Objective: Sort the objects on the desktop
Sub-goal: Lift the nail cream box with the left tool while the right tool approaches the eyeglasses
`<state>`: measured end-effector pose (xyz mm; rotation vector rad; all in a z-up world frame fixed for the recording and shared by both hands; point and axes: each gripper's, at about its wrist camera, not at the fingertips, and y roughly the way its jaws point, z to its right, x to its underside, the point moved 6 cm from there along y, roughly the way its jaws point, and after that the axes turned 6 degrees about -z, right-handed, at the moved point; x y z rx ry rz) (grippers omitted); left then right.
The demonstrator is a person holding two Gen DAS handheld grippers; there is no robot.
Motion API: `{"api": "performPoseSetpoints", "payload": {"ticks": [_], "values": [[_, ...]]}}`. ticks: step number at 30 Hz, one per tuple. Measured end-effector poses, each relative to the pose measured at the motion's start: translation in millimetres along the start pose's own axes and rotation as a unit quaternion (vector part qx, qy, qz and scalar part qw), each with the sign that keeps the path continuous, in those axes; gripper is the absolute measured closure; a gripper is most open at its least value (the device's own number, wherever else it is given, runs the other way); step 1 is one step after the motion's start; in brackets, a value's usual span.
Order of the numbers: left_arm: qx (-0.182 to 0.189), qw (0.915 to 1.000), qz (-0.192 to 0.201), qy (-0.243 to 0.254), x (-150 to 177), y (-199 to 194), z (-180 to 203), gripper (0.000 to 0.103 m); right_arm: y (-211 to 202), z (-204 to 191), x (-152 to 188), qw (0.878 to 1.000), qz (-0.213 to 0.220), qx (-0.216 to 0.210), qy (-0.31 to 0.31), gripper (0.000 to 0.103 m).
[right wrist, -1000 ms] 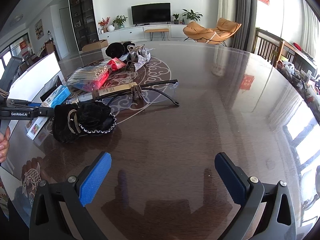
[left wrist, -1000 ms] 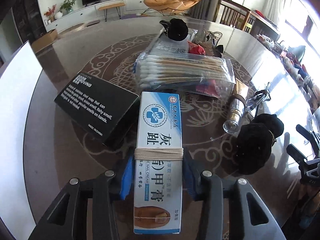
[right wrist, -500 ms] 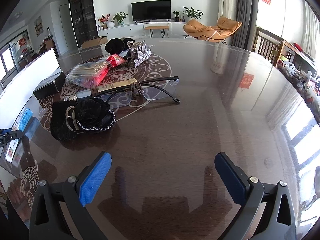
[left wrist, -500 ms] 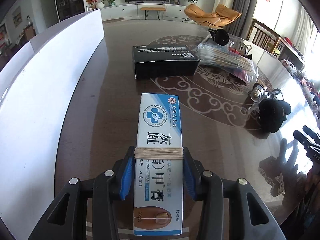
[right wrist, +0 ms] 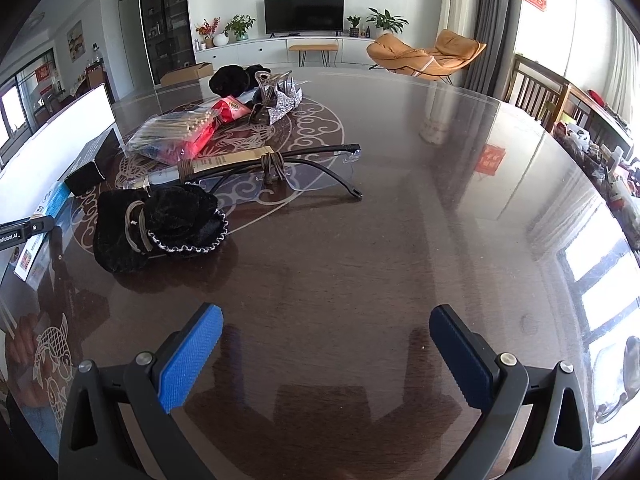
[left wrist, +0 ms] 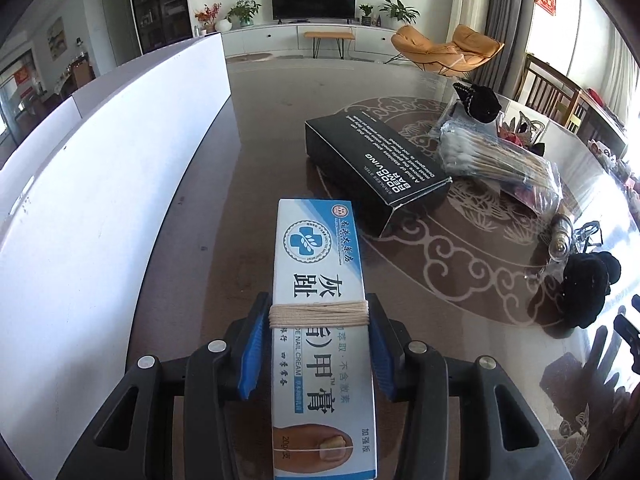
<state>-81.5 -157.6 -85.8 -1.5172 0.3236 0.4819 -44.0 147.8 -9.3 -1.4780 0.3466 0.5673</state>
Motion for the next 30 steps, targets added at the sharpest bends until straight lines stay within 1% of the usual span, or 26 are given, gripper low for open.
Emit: {"api": "performPoseSetpoints", "payload": {"ticks": [1,2,3,4,5,6,8,10,11,12,17,20,21,25,28,30], "values": [[-0.001,1.0,0.003,-0.001,1,-1,-3,0.054,1,0,0,1.0,-0.003,-0.002,-0.002,0.0],[-0.002,1.0,0.005,-0.003,0,0,-3,0.05,2,-1,0,1.0,-0.007,-0.005,-0.004,0.0],[-0.003,1.0,0.006,-0.005,-1,1,-2,0.043,4,-2,0,1.0,-0.012,-0.007,-0.005,0.0],[-0.003,0.9999,0.008,-0.005,-2,3,-2,0.039,6,-2,0,1.0,-0.016,-0.01,-0.005,0.0],[-0.007,0.9999,0.009,-0.006,-1,4,-1,0.029,6,-3,0,1.0,-0.017,-0.01,-0.005,0.0],[-0.01,0.9999,0.007,-0.01,-2,5,-2,0.025,6,-4,0,1.0,-0.016,-0.011,-0.007,0.0],[-0.009,0.9998,0.007,-0.014,-2,6,-3,0.024,6,-6,0,1.0,-0.016,-0.018,-0.015,0.0],[-0.011,0.9998,0.008,-0.013,-1,6,-3,0.021,6,-12,2,0.999,-0.019,-0.024,-0.033,0.0],[-0.011,0.9998,0.006,-0.014,-1,7,-3,0.015,6,-17,2,0.998,-0.019,-0.033,-0.047,0.0],[-0.011,0.9998,0.004,-0.014,-1,8,-3,0.013,6,-23,1,0.997,-0.02,-0.043,-0.065,0.0],[-0.01,0.9998,0.006,-0.014,0,9,-2,0.012,13,-49,-8,0.985,-0.037,-0.089,-0.143,0.0],[-0.012,0.9998,0.008,-0.017,1,8,-2,0.012,17,-67,-14,0.98,-0.053,-0.102,-0.16,0.0],[-0.013,0.9997,0.008,-0.019,1,8,-3,0.011,18,-76,-17,0.979,-0.054,-0.116,-0.161,0.0],[-0.017,0.9995,0.009,-0.026,1,8,-5,0.012,21,-119,-34,0.97,-0.056,-0.19,-0.14,0.0],[-0.018,0.9994,0.009,-0.028,1,8,-5,0.012,31,-149,-56,0.968,-0.055,-0.221,-0.101,0.0],[-0.018,0.9994,0.009,-0.028,0,8,-5,0.011,43,-166,-75,0.97,-0.055,-0.223,-0.076,0.0]]}}
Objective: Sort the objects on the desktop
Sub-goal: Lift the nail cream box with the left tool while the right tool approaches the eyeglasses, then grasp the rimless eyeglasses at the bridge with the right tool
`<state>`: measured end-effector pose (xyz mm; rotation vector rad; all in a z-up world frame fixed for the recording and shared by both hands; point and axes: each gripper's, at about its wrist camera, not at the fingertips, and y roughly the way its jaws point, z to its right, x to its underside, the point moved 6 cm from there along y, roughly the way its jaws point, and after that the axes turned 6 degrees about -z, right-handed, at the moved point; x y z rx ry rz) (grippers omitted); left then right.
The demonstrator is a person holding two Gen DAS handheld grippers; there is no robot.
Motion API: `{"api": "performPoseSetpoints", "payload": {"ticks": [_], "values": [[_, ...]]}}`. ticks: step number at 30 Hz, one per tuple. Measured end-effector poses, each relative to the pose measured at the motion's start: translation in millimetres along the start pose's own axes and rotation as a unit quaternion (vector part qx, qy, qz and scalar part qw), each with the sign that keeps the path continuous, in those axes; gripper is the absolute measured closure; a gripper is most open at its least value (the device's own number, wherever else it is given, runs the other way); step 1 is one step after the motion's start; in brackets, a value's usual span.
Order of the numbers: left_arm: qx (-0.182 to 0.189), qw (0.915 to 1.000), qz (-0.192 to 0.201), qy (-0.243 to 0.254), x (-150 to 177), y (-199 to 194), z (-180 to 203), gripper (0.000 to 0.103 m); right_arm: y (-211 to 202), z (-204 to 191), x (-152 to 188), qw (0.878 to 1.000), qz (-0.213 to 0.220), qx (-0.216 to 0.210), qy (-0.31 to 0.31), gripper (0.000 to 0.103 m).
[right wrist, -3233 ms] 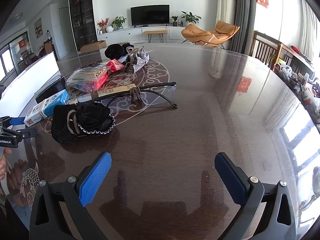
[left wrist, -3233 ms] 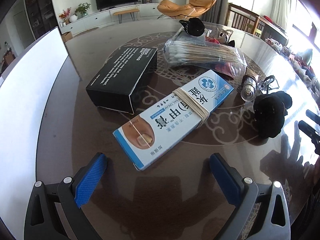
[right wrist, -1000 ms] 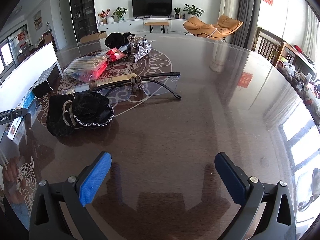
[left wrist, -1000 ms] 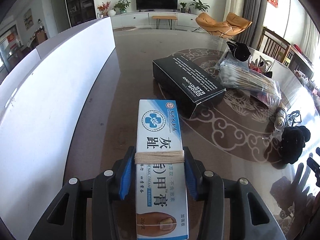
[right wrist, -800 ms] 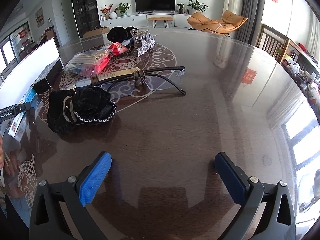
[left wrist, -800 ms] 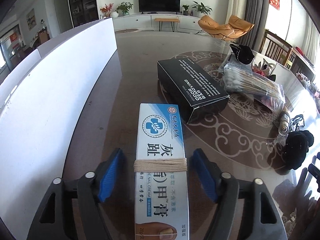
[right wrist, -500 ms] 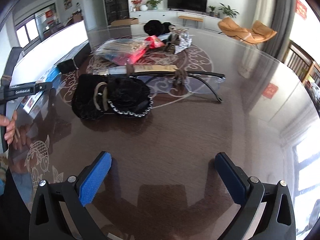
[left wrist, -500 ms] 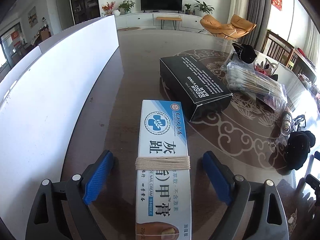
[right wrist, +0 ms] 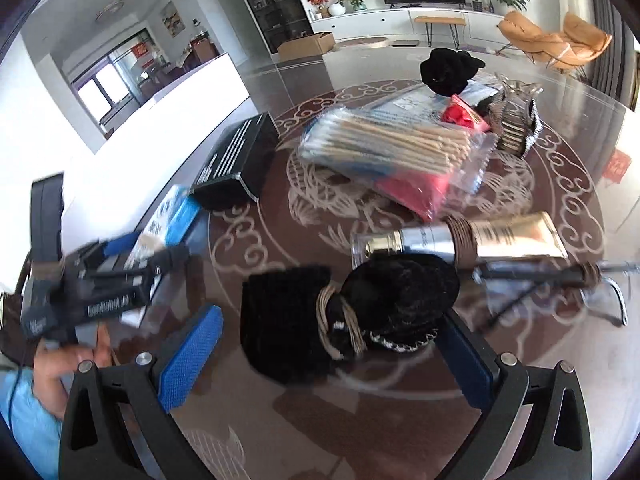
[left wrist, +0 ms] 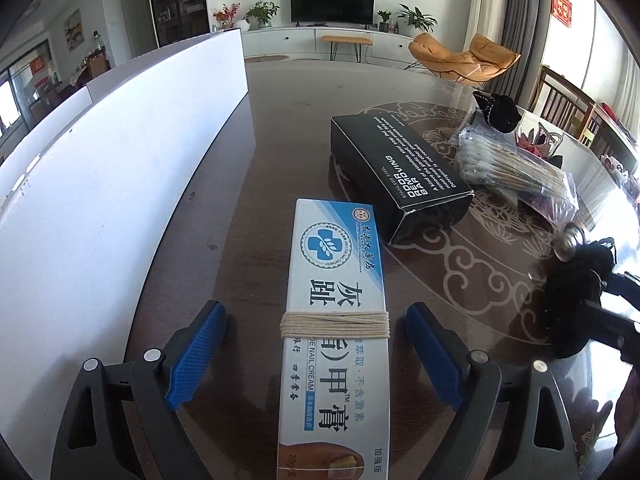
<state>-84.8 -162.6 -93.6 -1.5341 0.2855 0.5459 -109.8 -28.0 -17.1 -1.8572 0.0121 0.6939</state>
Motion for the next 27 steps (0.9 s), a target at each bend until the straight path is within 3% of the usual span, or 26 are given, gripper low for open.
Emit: {"api": "performPoseSetpoints", "payload": {"ticks": [3,7,11,12,16,21,27], "values": [[-0.002,1.0,-0.001,-0.002,0,0,-1,0.01,18,-8,-25,1.0,-0.014,0.002,0.014,0.0],[-0.002,1.0,-0.001,-0.004,0,1,-1,0.01,7,-15,-21,0.999,-0.028,-0.038,0.017,0.0],[-0.002,1.0,0.0,-0.006,-1,2,-2,0.01,-5,14,-3,0.995,-0.023,-0.071,0.064,0.0],[-0.001,1.0,0.0,-0.006,-1,1,-2,0.01,-8,19,-3,0.993,-0.01,-0.096,0.068,0.0],[-0.001,1.0,0.001,-0.008,-1,1,-2,0.01,-12,35,-11,0.989,0.003,-0.118,0.085,0.0],[-0.003,1.0,0.0,-0.008,-1,0,-1,0.01,-20,61,-17,0.986,0.038,-0.078,0.144,0.0],[0.006,0.9999,0.004,-0.015,-1,0,-1,0.01,-66,99,32,0.977,0.072,-0.054,0.195,0.0]]}}
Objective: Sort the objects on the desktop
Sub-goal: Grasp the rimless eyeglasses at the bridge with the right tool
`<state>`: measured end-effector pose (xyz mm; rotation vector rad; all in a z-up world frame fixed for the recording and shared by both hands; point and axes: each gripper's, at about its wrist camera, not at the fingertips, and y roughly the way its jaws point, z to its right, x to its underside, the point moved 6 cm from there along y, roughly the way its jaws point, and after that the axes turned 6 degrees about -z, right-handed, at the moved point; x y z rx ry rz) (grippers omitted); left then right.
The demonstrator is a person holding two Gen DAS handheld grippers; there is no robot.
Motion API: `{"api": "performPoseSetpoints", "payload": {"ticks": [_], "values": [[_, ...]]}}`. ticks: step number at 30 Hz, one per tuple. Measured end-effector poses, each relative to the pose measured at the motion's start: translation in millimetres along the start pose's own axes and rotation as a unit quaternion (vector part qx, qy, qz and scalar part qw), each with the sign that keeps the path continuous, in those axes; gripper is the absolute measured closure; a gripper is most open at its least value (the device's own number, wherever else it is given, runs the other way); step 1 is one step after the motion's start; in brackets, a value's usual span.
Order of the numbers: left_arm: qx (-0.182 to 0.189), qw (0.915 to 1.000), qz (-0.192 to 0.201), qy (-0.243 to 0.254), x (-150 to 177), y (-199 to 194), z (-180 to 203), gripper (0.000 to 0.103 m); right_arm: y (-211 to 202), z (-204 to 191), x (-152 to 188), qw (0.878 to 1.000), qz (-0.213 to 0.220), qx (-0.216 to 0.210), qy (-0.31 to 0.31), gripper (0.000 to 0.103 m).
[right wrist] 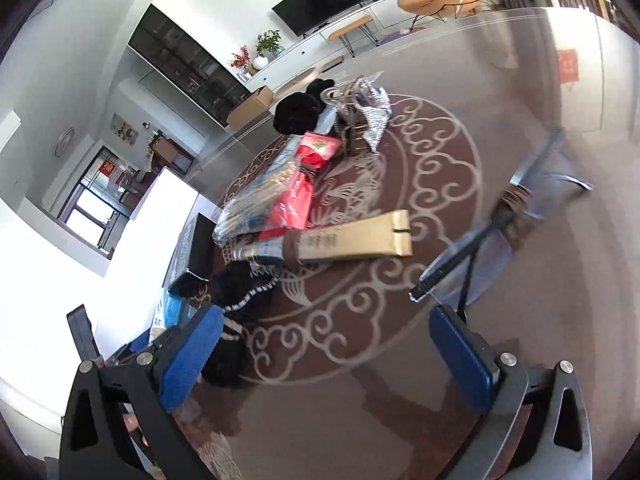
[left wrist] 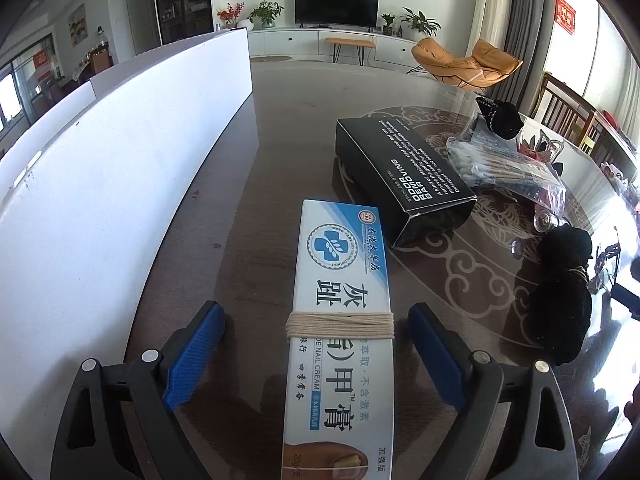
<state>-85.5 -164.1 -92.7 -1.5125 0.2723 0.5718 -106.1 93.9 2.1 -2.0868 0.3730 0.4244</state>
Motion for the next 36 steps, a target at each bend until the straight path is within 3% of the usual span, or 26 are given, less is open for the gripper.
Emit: {"api": "performPoseSetpoints", "payload": {"ticks": [3,5,7,14,22,23,24,27,33,36], "values": [[0.001,1.0,0.001,-0.001,0,0,0,0.01,-25,20,12,0.999,0.006,0.051,-0.011,0.0],[0.001,1.0,0.001,-0.001,0,0,0,0.01,-33,34,15,0.994,0.008,0.109,-0.023,0.0],[0.001,1.0,0.001,-0.002,0,0,0,0.01,-38,52,13,0.986,0.014,0.167,-0.023,0.0],[-0.011,0.9999,-0.004,0.004,0,2,0,0.01,-17,70,-17,0.956,-0.006,0.28,-0.087,0.0],[-0.011,0.9999,-0.005,0.005,1,2,0,0.009,8,65,-50,0.956,-0.039,0.243,-0.158,0.0],[-0.009,0.9999,-0.007,0.007,1,2,1,0.005,11,62,-52,0.955,-0.047,0.237,-0.17,0.0],[-0.003,0.9997,-0.016,0.017,2,4,2,0.0,15,59,-54,0.954,-0.055,0.233,-0.178,0.0],[0.019,0.9976,-0.034,0.057,2,4,3,0.0,19,58,-59,0.953,-0.068,0.232,-0.181,0.0],[0.015,0.9973,-0.045,0.057,7,0,-13,0.0,16,63,-61,0.955,-0.03,0.22,-0.197,0.0],[0.006,0.997,-0.065,0.042,1,4,-11,0.0,18,64,-64,0.953,-0.053,0.218,-0.202,0.0]]}}
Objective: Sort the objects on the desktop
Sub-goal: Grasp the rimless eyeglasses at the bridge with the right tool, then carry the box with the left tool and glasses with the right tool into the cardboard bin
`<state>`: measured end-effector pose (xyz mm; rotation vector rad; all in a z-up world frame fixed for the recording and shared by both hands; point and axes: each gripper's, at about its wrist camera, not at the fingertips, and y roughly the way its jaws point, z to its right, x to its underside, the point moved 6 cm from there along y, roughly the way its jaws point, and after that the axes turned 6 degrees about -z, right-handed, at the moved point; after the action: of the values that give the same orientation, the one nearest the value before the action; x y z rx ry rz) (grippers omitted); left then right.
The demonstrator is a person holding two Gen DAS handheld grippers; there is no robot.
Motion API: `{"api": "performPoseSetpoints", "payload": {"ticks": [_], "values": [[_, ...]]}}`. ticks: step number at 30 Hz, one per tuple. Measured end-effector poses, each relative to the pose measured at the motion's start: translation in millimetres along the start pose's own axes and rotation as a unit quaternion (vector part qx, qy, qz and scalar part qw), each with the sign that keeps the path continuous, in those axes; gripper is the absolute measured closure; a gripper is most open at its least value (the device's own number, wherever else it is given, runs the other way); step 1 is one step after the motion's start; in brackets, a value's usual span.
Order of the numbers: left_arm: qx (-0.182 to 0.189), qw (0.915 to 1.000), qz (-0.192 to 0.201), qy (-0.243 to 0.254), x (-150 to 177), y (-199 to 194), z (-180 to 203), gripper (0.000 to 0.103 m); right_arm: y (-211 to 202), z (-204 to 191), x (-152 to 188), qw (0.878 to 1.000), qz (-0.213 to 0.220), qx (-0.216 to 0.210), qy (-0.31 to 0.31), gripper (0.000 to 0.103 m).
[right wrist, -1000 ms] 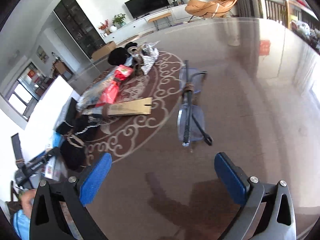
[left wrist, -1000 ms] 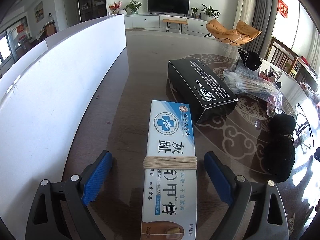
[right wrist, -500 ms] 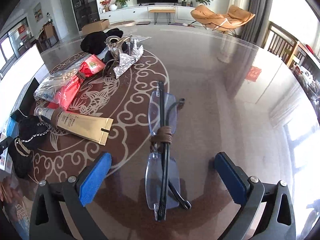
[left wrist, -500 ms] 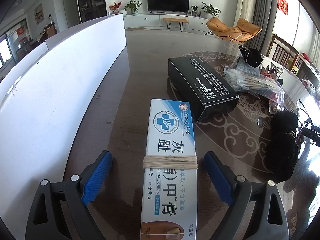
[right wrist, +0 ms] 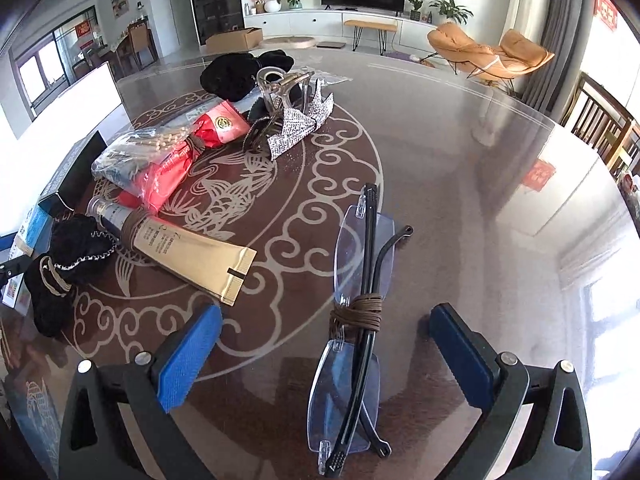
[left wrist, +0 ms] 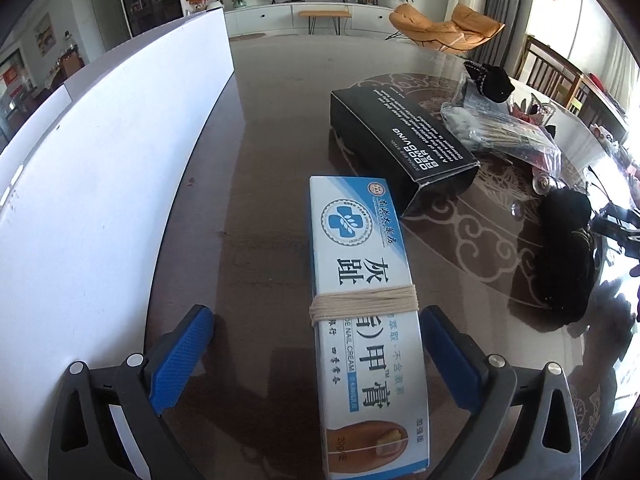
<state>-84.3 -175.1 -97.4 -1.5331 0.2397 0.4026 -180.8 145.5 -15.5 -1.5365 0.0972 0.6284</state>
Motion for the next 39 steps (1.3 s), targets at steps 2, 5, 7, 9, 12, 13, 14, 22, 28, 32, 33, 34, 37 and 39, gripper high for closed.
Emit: {"api": "performPoseSetpoints", "payload": {"ticks": [2,5,7,9,12,13,14,22,28,32,33,34,37,39], "values": [[-0.003,0.9999,-0.009,-0.005,-5,2,3,0.0,-1,-1,2,1.0,-0.013,0.001,0.002,0.004],[0.008,0.9998,-0.001,0.019,-9,-5,17,0.037,-9,6,-3,1.0,-0.012,0.01,0.022,0.055],[0.014,0.999,-0.005,0.041,-9,-10,29,0.059,-14,13,-6,0.999,-0.025,0.004,0.028,0.083],[0.019,0.9987,-0.012,0.046,-5,-12,36,0.059,-18,17,-5,0.998,-0.047,-0.017,0.033,0.09],[0.04,0.9982,-0.02,0.039,6,-19,46,0.059,-24,20,-4,0.996,-0.076,-0.041,0.031,0.09],[0.05,0.9978,-0.022,0.038,11,-22,50,0.059,-28,20,-1,0.995,-0.082,-0.047,0.028,0.09],[0.055,0.9975,-0.019,0.04,16,-26,55,0.059,-33,19,2,0.995,-0.086,-0.053,0.024,0.09],[0.076,0.9957,-0.001,0.052,49,-50,81,0.059,-68,-2,49,0.991,-0.109,-0.079,-0.004,0.09],[0.093,0.9946,0.006,0.047,63,-60,90,0.059,-72,-28,75,0.991,-0.104,-0.087,-0.018,0.09],[0.126,0.9916,0.012,0.028,54,-79,81,0.059,-80,-56,71,0.99,-0.101,-0.094,-0.042,0.09],[0.133,0.9908,0.018,0.021,49,-88,73,0.059,-84,-66,66,0.989,-0.096,-0.094,-0.053,0.09],[0.135,0.9904,0.026,0.014,44,-98,64,0.059,-89,-79,58,0.989,-0.09,-0.095,-0.067,0.09],[0.13,0.9898,0.058,-0.008,27,-132,27,0.059,-104,-125,24,0.986,-0.067,-0.111,-0.105,0.09],[0.115,0.99,0.079,-0.022,17,-155,-7,0.059,-113,-164,0,0.982,-0.049,-0.129,-0.128,0.09]]}}
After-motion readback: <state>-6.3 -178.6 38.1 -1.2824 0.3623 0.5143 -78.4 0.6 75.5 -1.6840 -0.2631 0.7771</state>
